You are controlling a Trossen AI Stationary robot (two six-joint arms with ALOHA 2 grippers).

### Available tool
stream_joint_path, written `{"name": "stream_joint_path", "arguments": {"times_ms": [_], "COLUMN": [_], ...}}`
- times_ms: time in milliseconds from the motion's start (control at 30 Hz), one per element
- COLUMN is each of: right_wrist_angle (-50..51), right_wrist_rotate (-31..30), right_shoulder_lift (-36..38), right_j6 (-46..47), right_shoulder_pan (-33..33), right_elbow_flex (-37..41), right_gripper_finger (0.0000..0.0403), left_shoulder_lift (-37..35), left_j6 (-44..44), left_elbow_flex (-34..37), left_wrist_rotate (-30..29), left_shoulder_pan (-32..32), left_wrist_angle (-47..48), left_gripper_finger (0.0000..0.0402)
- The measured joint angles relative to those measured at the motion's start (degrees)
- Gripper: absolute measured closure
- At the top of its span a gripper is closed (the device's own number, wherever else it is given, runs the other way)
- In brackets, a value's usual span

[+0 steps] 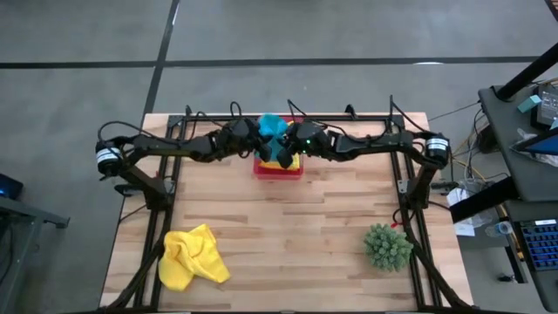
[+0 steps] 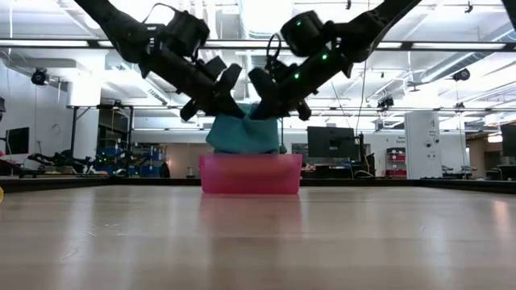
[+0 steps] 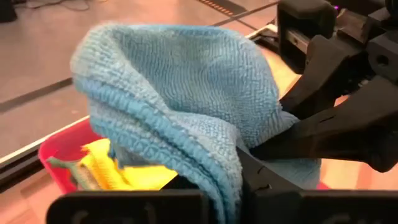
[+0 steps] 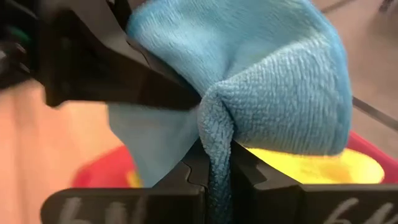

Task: Fold microfiber towels
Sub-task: Put the blue towel into the bin

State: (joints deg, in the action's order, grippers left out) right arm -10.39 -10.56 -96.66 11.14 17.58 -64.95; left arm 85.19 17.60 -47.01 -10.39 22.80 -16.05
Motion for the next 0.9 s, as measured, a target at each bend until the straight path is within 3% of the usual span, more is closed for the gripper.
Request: {"name": "stream_joint_path", "arguments": {"times_ms": [400,633,900], "right_wrist_angle": [5.8,8.1,9.3], "right_wrist_rotate": [-0.3,-4.5,-4.5], "right_shoulder_lift": [-1.5,-1.4,-1.4], "right_j6": [-0.7,-2.2,-2.9], "right_shoulder_pan": [1.7,2.7,3.8], "right_elbow_flex": [-3.2,-3.2,-3.1], "right_gripper_finger": [0.0385,0.0381,0.0316], "left_shoulder_lift": [4.5,4.8,4.8], "left_j6": [4.6,8.9,9.2], "left_elbow_flex": [0.0,0.1,0.2], "left_wrist_rotate": [0.1,-1.3,-1.9], "left_shoulder_pan": [0.9,1.8,2.7], "left_wrist_angle": [-1.8,-2.3,-0.9], "left_gripper_finger": [0.0401,0.0383,0.0333]}}
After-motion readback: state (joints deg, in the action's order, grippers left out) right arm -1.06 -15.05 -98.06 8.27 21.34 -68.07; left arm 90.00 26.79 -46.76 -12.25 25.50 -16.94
